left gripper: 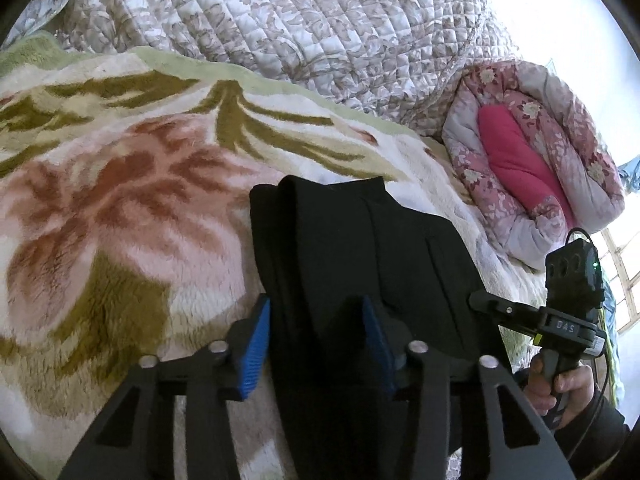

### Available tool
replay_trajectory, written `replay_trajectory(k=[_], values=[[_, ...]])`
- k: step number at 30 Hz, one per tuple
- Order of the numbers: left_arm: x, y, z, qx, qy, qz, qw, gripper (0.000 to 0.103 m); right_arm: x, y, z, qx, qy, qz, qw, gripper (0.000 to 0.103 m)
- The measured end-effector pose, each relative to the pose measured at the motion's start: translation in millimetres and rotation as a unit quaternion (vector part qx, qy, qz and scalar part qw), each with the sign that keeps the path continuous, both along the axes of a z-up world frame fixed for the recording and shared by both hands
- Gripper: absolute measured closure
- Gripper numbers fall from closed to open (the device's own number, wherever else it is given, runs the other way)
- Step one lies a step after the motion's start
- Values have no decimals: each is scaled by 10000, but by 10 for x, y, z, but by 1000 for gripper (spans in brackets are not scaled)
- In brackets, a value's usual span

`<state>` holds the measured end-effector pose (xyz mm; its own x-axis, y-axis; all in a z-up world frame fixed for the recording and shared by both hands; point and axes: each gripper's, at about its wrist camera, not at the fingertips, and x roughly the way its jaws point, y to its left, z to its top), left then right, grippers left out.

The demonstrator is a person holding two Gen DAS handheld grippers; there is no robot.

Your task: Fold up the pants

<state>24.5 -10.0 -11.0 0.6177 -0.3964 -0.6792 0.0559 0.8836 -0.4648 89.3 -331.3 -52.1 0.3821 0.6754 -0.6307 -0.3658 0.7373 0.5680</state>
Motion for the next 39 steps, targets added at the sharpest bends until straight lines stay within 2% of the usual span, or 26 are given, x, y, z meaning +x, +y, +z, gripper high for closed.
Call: replay_trajectory(k=[2,6,15,18,23,28,32,35,36,39], values=[[21,5,20,-14,36,44,10000,68,18,17,21,20,35,11,10000,82],[-7,-7,174,2,-67,32,10000,82,-32,55,175,164,-106,107,9998,86],[47,62,520,-38,-397,-8,9992,85,56,263,638,441,-540,272,9972,87],[208,176,664,7,-556,56,9984,85,287,408,760,408,-652,330,9965,87],[591,360,759,296,-664,170,9972,85,732,723,813,240,-702,440,9963,87],[950,515,719,531,-692,273,9958,85,1186,943,705,79,-654,454,9968,86],[1210,612,438,665,-430,351,9962,83,1452,981,403,-422,-363,234,9982,82],[1276,696,163,763,-72,494,9958,80,1437,855,322,-539,-379,70,9978,78],[1225,732,143,662,-123,506,9964,80,1396,815,353,-618,-466,1,9970,78],[1063,757,214,712,-232,620,9953,81,1179,758,501,-903,-881,-115,9919,78]])
